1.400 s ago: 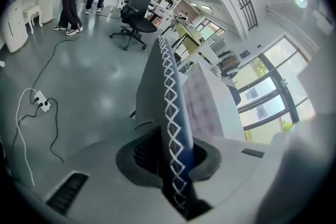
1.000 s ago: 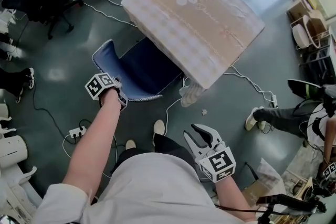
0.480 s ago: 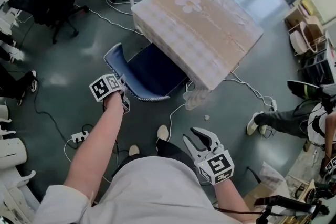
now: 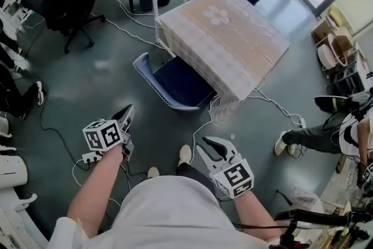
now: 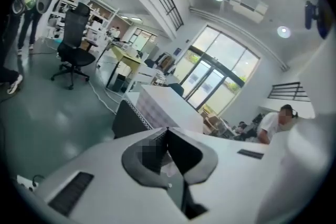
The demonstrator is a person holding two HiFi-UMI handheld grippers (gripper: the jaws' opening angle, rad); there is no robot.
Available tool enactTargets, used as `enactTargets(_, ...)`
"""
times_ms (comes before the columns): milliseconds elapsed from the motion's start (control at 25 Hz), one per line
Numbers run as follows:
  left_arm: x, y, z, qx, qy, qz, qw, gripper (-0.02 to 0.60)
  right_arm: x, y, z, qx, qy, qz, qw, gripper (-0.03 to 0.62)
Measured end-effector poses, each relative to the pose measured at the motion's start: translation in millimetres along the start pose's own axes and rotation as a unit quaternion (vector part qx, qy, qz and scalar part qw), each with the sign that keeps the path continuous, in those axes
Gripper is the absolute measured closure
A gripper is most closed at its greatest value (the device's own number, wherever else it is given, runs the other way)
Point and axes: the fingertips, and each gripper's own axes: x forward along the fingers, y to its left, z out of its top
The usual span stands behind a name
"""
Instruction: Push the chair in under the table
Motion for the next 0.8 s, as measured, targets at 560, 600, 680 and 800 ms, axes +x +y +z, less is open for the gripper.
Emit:
enactTargets(560, -165, -118, -80, 0.301, 0.064, -0.196, 0.9309, 0.572, 16, 137, 18, -0.045, -0.024, 0.027, 0.998, 0.571)
enactTargets(600, -173, -122, -84, 0.305, 0.067, -0.209, 0.9269, 0.572, 16, 145, 17, -0.047, -0.025, 0.027, 0.998, 0.572)
enactTargets(680, -188, -127, -91, 0.309, 0.072, -0.230, 0.9201, 0.572, 14, 163, 17, -0.049, -0.027, 0.027, 0.998, 0.574)
enactTargets(800, -205, -125, -93, 0.301, 0.072, -0.237, 0.9211, 0.572, 12, 185, 20, -0.054, -0.031, 0.030, 0.998, 0.577)
